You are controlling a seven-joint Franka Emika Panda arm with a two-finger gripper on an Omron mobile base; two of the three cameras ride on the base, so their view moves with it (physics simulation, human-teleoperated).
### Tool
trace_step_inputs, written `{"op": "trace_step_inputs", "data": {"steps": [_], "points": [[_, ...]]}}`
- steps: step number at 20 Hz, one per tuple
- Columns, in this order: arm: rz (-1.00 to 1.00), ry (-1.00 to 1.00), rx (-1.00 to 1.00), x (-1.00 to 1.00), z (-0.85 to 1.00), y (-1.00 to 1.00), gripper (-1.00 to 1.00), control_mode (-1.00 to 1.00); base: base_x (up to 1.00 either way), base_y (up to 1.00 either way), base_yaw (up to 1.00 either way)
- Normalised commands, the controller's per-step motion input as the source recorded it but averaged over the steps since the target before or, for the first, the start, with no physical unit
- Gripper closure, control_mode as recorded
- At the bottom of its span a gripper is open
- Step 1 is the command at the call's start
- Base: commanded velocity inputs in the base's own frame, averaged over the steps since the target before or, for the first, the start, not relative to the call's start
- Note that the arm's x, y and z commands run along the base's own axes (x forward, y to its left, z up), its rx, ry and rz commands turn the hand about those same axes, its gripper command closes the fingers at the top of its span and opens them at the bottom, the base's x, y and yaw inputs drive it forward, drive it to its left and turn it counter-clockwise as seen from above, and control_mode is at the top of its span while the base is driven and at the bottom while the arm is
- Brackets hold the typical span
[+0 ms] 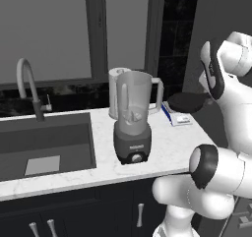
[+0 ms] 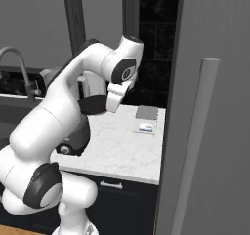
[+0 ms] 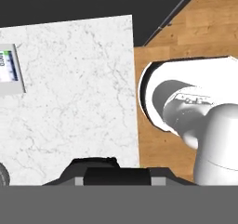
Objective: Close the lid blender by securely placing the lid on top.
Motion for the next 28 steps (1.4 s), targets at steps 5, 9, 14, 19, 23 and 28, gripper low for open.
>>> {"op": "trace_step_inputs", "data": {"steps": [5,9,14,19,23,28], "points": [[-0.03,-0.04,0.04,-0.04,0.64,0.21,1.0,-1.0,0.0,0.0,0.0],[-0.11,-0.05,0.02,0.0,0.61,0.33,1.0,-1.0,0.0,0.0,0.0],[-0.12,-0.03,0.0,0.0,0.49,0.43,1.0,-1.0,0.0,0.0,0.0],[-0.14,-0.02,0.0,0.0,0.35,0.54,1.0,-1.0,0.0,0.0,0.0],[-0.14,0.0,0.0,0.01,0.22,0.48,1.0,-1.0,0.0,0.0,0.0],[-0.14,0.0,0.0,0.09,0.09,0.4,1.0,-1.0,0.0,0.0,0.0]]}}
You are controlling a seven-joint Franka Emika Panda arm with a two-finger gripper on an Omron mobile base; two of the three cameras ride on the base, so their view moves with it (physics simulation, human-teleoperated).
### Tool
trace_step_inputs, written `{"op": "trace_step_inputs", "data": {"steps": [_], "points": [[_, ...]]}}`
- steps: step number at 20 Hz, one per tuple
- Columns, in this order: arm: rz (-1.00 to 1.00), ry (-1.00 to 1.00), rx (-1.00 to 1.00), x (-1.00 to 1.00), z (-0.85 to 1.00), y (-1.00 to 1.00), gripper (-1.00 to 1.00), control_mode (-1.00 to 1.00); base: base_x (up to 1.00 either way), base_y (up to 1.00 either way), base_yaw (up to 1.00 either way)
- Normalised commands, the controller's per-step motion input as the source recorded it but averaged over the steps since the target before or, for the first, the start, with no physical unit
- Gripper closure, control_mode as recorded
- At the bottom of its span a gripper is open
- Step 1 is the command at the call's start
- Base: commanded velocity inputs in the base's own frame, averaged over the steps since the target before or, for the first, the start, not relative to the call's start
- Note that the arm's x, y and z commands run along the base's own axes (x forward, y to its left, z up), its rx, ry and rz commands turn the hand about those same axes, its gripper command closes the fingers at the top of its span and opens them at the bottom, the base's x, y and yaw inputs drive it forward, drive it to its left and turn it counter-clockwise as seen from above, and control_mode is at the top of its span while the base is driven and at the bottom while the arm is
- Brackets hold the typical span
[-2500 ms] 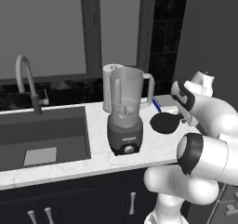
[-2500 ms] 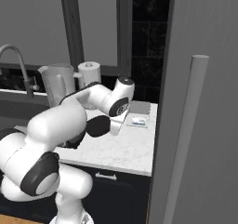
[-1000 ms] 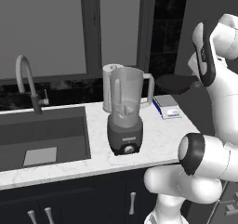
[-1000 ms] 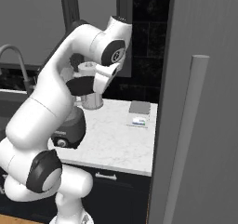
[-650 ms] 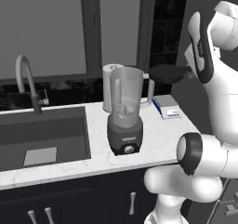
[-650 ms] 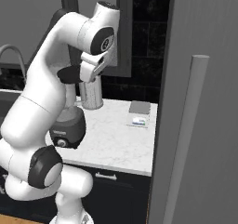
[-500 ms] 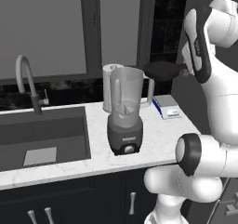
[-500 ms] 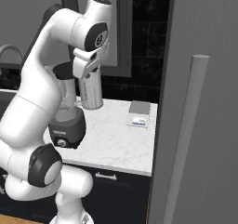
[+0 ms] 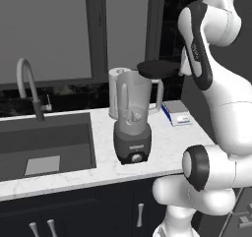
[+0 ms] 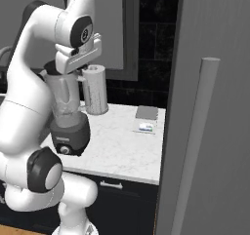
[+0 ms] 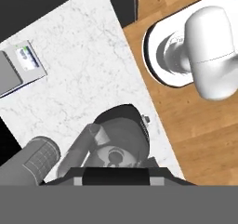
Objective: Close the lid blender by securely placing the lid on top.
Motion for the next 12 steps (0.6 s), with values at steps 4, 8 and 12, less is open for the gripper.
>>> {"op": "trace_step_inputs", "data": {"steps": [4,8,12], "points": [[-0.12,0.0,0.0,0.19,0.0,0.28,1.0,-1.0,0.0,0.0,0.0],[-0.08,0.0,0.0,0.21,0.0,0.23,1.0,-1.0,0.0,0.0,0.0],[-0.04,0.0,0.0,0.16,0.0,0.26,1.0,-1.0,0.0,0.0,0.0]]}}
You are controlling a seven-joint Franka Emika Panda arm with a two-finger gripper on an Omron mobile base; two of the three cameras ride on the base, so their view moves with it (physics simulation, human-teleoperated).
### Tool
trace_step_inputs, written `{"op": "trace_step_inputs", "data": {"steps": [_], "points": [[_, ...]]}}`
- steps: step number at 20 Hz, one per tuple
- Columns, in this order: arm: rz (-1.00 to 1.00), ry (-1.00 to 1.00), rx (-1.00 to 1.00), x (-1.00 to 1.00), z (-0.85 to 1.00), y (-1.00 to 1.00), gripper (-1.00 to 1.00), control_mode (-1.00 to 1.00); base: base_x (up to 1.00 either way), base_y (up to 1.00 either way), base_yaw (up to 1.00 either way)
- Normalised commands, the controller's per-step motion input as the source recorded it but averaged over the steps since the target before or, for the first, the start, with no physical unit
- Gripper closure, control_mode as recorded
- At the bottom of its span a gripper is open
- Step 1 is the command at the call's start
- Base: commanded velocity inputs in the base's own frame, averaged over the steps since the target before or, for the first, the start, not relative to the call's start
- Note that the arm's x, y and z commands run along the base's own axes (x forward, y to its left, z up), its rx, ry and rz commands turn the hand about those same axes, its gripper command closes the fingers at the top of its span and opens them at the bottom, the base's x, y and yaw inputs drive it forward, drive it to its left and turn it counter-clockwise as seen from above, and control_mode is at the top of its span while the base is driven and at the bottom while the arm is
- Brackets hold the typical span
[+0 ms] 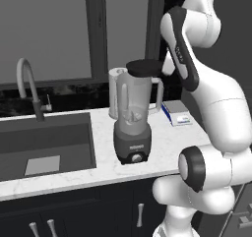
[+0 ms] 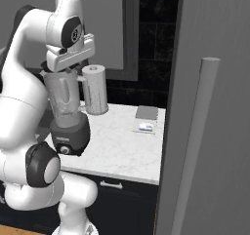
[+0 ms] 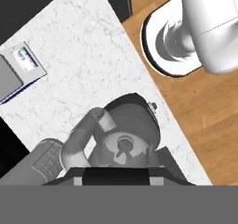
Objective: Close the lid blender by securely placing the lid on top.
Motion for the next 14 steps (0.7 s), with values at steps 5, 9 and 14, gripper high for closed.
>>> {"op": "trace_step_inputs", "data": {"steps": [5,9,14], "points": [[-0.01,0.0,0.0,0.13,-0.06,0.27,1.0,-1.0,0.0,0.0,0.0],[0.0,0.0,0.0,0.18,-0.19,0.12,1.0,-1.0,0.0,0.0,0.0],[0.0,0.0,0.0,0.25,-0.24,0.08,1.0,-1.0,0.0,0.0,0.0]]}}
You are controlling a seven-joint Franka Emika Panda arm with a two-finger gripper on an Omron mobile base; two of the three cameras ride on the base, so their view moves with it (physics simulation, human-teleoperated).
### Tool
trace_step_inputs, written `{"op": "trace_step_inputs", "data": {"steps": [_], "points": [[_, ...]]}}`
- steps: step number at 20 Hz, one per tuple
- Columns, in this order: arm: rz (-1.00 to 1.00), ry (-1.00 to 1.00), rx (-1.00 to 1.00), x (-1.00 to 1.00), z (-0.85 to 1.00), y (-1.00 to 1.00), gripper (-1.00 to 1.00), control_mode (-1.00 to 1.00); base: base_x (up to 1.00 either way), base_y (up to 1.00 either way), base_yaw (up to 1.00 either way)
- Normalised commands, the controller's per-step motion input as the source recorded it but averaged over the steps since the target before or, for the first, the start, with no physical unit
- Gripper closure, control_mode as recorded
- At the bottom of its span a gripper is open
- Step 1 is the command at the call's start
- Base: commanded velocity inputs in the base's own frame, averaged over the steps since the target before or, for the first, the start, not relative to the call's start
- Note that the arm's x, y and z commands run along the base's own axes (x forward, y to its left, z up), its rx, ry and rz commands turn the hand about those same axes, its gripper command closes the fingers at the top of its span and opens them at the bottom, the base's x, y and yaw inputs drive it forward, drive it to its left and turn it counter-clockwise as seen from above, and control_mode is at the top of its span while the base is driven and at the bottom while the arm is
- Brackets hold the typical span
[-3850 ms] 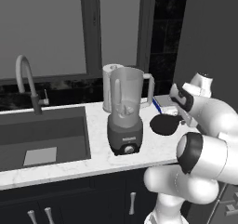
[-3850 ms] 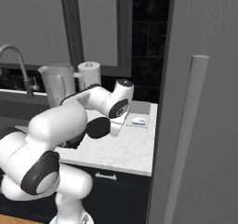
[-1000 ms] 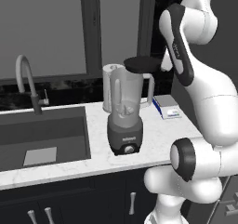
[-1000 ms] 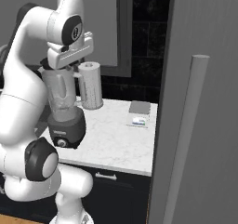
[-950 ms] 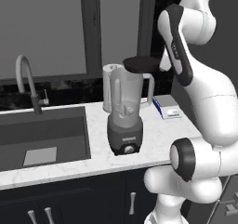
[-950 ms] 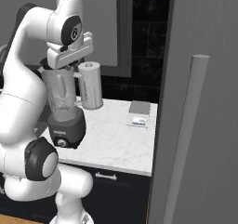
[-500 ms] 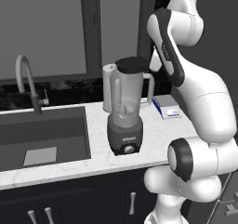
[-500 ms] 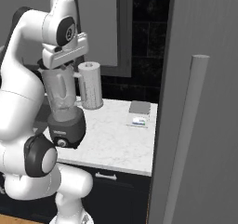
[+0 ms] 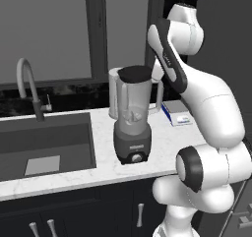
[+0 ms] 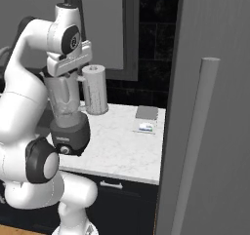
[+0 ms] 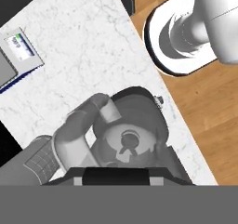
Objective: Close the lid blender by securely placing the lid on top.
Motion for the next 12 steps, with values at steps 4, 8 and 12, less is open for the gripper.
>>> {"op": "trace_step_inputs", "data": {"steps": [4,8,12], "points": [[-0.01,0.0,0.0,0.27,-0.16,0.14,1.0,-1.0,0.0,0.0,0.0],[-0.01,0.0,0.0,0.26,-0.08,0.21,1.0,-1.0,0.0,0.0,0.0],[-0.02,0.0,0.0,0.21,-0.1,0.16,1.0,-1.0,0.0,0.0,0.0]]}}
